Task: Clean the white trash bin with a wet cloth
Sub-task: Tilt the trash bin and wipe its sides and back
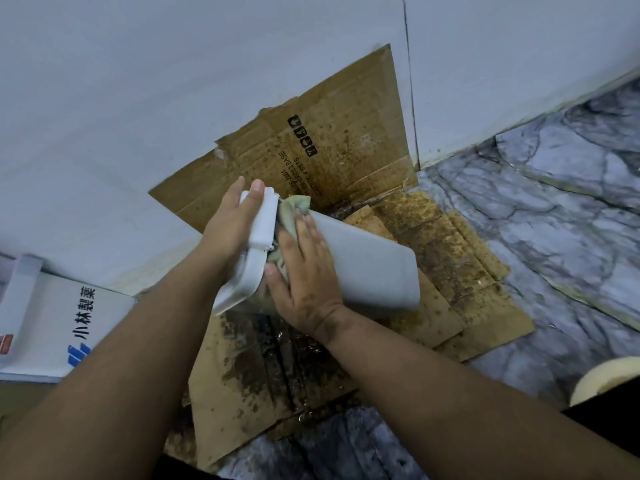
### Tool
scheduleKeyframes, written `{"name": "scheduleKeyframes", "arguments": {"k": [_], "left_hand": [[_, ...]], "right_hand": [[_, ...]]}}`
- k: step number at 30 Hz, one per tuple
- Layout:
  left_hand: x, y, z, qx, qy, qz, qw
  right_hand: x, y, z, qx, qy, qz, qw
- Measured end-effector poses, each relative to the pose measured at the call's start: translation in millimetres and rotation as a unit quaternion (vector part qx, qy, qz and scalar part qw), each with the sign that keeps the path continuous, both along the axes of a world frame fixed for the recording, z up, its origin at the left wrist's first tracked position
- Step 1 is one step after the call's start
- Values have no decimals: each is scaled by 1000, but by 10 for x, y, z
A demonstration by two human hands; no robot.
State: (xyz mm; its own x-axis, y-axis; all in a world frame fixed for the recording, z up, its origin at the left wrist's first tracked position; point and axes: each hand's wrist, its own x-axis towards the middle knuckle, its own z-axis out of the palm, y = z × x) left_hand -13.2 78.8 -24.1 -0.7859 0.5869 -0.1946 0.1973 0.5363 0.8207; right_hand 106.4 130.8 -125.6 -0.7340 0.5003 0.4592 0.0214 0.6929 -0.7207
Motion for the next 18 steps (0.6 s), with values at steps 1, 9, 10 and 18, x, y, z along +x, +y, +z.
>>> {"name": "scheduleKeyframes", "arguments": {"k": [1, 9, 10, 18], "left_hand": [[-4, 0, -8, 0, 6, 2, 1000], [140, 64, -30, 34, -13, 70, 997], [162, 70, -36, 34, -16, 73, 997], [223, 204, 50, 30, -19, 74, 997]], "right_hand": [[70, 101, -117, 35, -5, 8, 999], [947, 934, -1438, -221, -89, -170, 956], [984, 906, -1461, -269, -93, -201, 937], [434, -454, -966, -237, -70, -229, 942]]}}
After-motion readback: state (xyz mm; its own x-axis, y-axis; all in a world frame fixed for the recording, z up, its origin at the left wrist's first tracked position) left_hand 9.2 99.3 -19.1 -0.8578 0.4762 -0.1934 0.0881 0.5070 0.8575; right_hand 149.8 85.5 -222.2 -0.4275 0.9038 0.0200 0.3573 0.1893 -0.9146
